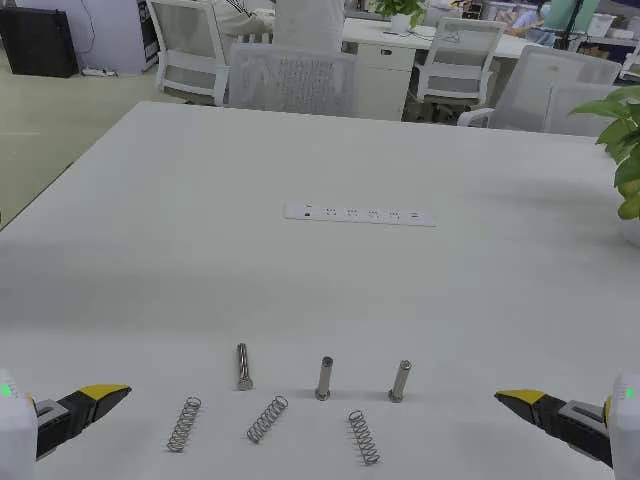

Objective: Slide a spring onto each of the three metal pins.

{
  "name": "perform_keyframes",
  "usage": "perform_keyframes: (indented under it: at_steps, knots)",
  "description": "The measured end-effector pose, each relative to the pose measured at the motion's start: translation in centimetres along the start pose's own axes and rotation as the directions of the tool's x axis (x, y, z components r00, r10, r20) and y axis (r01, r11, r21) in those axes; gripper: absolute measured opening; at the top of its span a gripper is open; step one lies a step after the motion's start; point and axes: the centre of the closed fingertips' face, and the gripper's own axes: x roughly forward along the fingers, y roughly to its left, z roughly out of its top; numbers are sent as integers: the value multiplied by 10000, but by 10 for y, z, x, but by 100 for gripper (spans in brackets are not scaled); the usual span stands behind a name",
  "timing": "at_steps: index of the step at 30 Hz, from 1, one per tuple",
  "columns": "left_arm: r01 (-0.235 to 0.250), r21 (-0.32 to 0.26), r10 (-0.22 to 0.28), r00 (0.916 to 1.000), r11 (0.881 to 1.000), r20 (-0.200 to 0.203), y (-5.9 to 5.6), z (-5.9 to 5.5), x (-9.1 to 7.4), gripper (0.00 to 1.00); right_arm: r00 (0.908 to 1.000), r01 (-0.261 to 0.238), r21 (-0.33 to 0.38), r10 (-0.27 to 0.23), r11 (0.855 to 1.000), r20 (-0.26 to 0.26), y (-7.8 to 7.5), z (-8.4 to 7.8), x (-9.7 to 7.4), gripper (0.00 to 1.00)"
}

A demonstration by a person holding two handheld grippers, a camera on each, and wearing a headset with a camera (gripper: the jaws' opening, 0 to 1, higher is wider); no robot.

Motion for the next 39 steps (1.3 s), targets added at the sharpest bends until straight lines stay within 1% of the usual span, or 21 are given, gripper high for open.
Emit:
perform_keyframes:
  at_steps: [10, 20, 29, 33, 39]
  knots:
    - [-71, -78, 71, 10000, 9999, 14, 2, -1, 0, 77, 10000, -9, -23, 9, 10000, 4, 0, 1, 0, 85]
    - [-9, -78, 9, 10000, 10000, 26, 0, -1, 1, 77, 10000, 42, -57, -42, 10000, 23, -1, 1, 0, 85]
    - [-45, -79, 45, 10000, 10000, 2, 2, -1, 1, 77, 10000, 32, -71, -32, 10000, 25, 0, 2, 0, 85]
    - [-32, -76, 33, 10000, 10000, 44, 2, 0, 1, 77, 10000, 32, -87, -31, 10000, 40, 1, 2, 0, 85]
    - [21, -51, -21, 10000, 10000, 1, 1, -1, 2, 76, 10000, 61, -90, -60, 9999, 65, 1, 3, -1, 85]
